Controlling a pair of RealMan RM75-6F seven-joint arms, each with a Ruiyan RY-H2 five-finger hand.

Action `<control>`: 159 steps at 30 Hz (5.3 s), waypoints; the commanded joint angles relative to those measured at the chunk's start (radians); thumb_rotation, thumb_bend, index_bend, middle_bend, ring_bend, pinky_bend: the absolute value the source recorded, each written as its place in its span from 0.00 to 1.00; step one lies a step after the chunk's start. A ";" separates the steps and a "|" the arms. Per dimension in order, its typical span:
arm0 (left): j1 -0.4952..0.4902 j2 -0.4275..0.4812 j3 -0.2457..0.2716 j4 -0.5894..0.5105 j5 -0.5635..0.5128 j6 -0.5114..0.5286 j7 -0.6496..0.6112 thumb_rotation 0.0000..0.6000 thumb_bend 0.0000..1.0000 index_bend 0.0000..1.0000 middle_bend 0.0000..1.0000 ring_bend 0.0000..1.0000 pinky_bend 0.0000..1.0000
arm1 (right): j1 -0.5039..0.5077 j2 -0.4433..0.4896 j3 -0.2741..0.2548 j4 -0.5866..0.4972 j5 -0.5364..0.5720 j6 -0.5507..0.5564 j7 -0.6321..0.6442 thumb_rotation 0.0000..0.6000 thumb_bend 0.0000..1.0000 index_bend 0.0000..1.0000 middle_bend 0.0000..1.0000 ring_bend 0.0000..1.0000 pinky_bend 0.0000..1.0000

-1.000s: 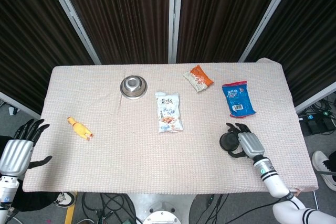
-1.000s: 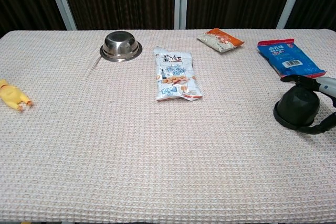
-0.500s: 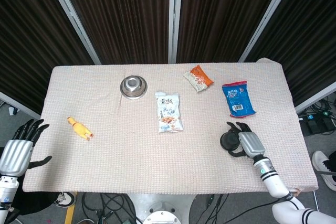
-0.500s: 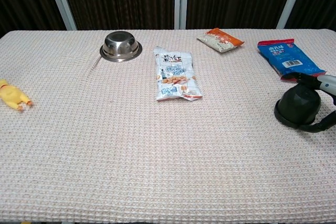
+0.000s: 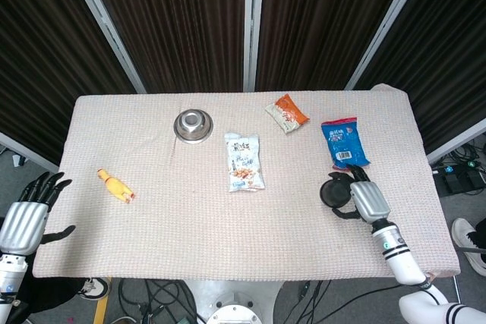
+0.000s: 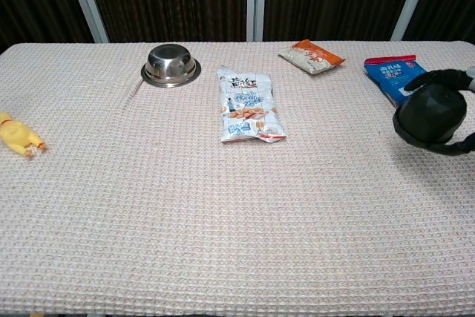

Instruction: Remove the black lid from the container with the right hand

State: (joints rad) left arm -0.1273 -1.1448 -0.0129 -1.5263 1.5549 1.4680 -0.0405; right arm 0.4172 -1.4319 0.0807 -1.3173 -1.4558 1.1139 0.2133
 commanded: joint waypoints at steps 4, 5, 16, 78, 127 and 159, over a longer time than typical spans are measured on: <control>0.001 0.001 -0.001 -0.006 -0.001 0.003 0.003 1.00 0.09 0.15 0.07 0.00 0.13 | 0.005 0.173 0.093 -0.255 -0.086 0.179 -0.106 1.00 0.17 0.30 0.42 0.06 0.00; 0.001 0.001 -0.001 -0.007 -0.001 0.003 0.004 1.00 0.09 0.15 0.07 0.00 0.13 | 0.000 0.186 0.102 -0.280 -0.098 0.208 -0.116 1.00 0.17 0.32 0.43 0.07 0.00; 0.001 -0.003 0.001 -0.006 0.004 0.003 -0.002 1.00 0.09 0.15 0.07 0.00 0.13 | 0.019 0.018 0.020 0.012 0.135 -0.080 -0.141 1.00 0.18 0.37 0.44 0.09 0.00; -0.013 -0.020 0.000 0.027 -0.009 -0.026 -0.046 1.00 0.09 0.15 0.07 0.00 0.13 | 0.065 0.238 0.086 -0.228 0.313 -0.177 -0.178 1.00 0.18 0.37 0.45 0.08 0.00; -0.004 -0.051 0.010 0.070 0.022 0.005 -0.035 1.00 0.09 0.15 0.07 0.00 0.13 | 0.055 0.179 0.019 -0.074 0.245 -0.137 -0.089 1.00 0.19 0.37 0.45 0.08 0.00; 0.001 -0.070 0.018 0.098 0.022 0.007 -0.031 1.00 0.09 0.15 0.07 0.00 0.13 | 0.117 -0.030 -0.022 0.033 0.100 -0.190 -0.084 1.00 0.18 0.37 0.45 0.08 0.00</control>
State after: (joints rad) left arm -0.1265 -1.2151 0.0047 -1.4283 1.5768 1.4743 -0.0720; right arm 0.5347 -1.4599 0.0590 -1.2862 -1.3551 0.9250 0.1275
